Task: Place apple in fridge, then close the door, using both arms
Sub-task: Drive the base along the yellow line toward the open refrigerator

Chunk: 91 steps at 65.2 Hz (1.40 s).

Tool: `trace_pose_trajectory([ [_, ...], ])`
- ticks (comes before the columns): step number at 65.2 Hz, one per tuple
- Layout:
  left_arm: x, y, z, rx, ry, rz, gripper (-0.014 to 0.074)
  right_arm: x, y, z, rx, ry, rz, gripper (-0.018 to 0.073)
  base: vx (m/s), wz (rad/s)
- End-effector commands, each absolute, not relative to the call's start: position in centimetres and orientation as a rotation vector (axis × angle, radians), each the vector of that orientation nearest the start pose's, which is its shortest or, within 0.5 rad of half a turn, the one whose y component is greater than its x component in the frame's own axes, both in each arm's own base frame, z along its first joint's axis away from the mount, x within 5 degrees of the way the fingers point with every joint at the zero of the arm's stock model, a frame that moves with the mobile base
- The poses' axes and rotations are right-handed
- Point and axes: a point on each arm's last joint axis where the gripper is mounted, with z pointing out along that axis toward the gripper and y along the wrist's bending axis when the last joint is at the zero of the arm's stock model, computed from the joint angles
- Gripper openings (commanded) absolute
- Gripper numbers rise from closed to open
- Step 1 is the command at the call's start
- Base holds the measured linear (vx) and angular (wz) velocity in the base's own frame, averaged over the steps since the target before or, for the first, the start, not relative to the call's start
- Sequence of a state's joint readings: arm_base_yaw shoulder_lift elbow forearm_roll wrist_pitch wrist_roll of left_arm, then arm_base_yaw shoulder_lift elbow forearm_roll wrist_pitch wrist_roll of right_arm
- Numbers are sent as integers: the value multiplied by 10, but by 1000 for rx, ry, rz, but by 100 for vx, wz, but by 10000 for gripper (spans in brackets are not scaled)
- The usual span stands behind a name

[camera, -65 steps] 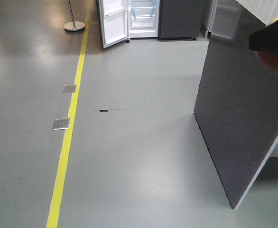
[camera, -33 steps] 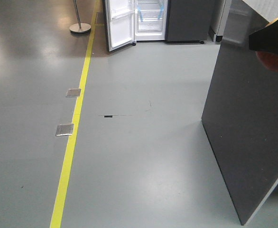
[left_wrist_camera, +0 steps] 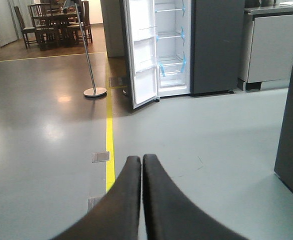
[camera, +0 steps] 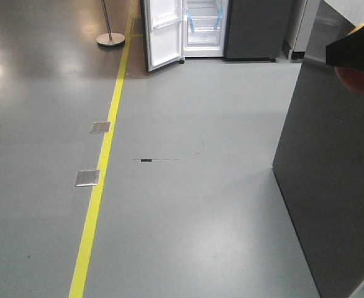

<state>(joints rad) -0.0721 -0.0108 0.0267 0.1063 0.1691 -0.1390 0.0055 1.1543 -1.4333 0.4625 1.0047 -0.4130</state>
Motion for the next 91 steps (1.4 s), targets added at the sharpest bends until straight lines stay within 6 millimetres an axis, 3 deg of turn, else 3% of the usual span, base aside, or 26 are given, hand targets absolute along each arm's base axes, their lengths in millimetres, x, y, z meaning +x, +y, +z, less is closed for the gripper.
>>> trace_pose_trajectory([
  [1, 56, -3, 192, 17, 1596, -79, -8, 211, 35, 479, -358, 1978, 321, 179, 15, 5],
  [91, 56, -3, 192, 17, 1596, -79, -8, 211, 35, 479, -358, 1978, 321, 179, 14, 2],
])
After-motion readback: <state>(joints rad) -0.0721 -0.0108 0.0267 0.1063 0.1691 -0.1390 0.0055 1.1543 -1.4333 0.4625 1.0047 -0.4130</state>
